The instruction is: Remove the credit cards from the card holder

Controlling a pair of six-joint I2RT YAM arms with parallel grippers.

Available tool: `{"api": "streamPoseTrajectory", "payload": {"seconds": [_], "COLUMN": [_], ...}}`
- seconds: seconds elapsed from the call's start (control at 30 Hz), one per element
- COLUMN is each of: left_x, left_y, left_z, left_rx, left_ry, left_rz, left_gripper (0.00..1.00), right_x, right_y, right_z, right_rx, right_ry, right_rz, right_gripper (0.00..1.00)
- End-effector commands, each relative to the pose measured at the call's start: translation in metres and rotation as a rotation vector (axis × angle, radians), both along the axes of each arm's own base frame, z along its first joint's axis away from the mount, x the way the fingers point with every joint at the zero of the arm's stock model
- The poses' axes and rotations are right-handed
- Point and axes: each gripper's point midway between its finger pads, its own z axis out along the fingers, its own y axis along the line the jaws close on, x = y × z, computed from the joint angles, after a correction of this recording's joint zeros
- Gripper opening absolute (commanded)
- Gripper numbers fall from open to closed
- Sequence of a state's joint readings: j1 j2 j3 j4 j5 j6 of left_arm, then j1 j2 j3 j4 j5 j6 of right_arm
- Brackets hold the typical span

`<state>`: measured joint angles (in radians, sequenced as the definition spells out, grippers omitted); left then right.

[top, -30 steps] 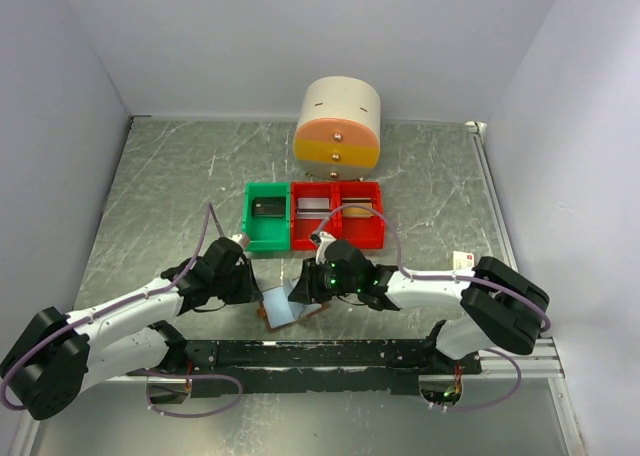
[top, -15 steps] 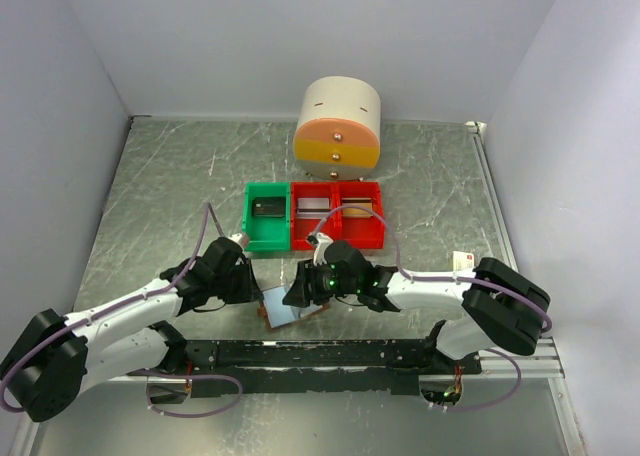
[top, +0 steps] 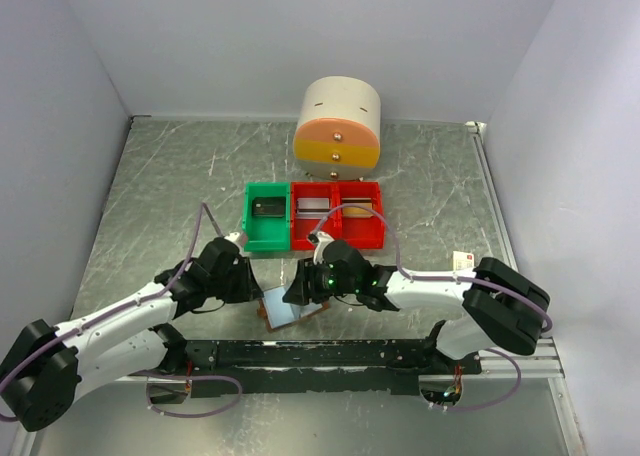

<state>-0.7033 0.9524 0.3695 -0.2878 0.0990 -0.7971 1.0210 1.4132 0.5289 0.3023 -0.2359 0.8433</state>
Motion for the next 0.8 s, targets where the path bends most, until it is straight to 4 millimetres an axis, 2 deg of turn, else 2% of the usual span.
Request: {"api": "streamPoseTrajectory", "payload": {"seconds": [0.0, 0.13, 0.23, 0.3, 0.47, 0.63, 0.77], "left_x": [0.008, 0.015, 0.015, 0.012, 0.001, -0.005, -0.006], "left_y": [0.000, 0.003, -0.013, -0.026, -0.045, -0.054, -0.054], "left_z": [0.018, 0.039, 0.059, 0.065, 0.050, 0.032, 0.018], "left_rx": [0.001, 0.009, -0.082, -0.151, -0.208, -0.177, -0.138], "left_ry": [-0.042, -0.101, -0.140, -0.137, -0.067, -0.027, -0.005], "left_rz": [0.026, 0.038, -0.016, -0.061, -0.121, -0.152, -0.134], "left_gripper": [0.34, 0.38, 0.39, 0.40, 0.38, 0.36, 0.35], "right_x": [0.004, 0.005, 0.006, 0.005, 0.008, 0.005, 0.006], "right_y": [0.001, -0.001, -0.001, -0.001, -0.003, -0.001, -0.004], "right_z": [0.013, 0.011, 0.009, 0.010, 0.012, 0.019, 0.018], "right_rx": [0.038, 0.029, 0.031, 0.035, 0.050, 0.093, 0.088], "right_ry": [-0.028, -0.025, -0.019, -0.018, -0.019, -0.015, -0.014], "right_rz": [-0.029, -0.038, -0.049, -0.054, -0.076, -0.071, -0.087], "right_gripper": [0.44, 0.41, 0.39, 0.37, 0.31, 0.32, 0.34]}}
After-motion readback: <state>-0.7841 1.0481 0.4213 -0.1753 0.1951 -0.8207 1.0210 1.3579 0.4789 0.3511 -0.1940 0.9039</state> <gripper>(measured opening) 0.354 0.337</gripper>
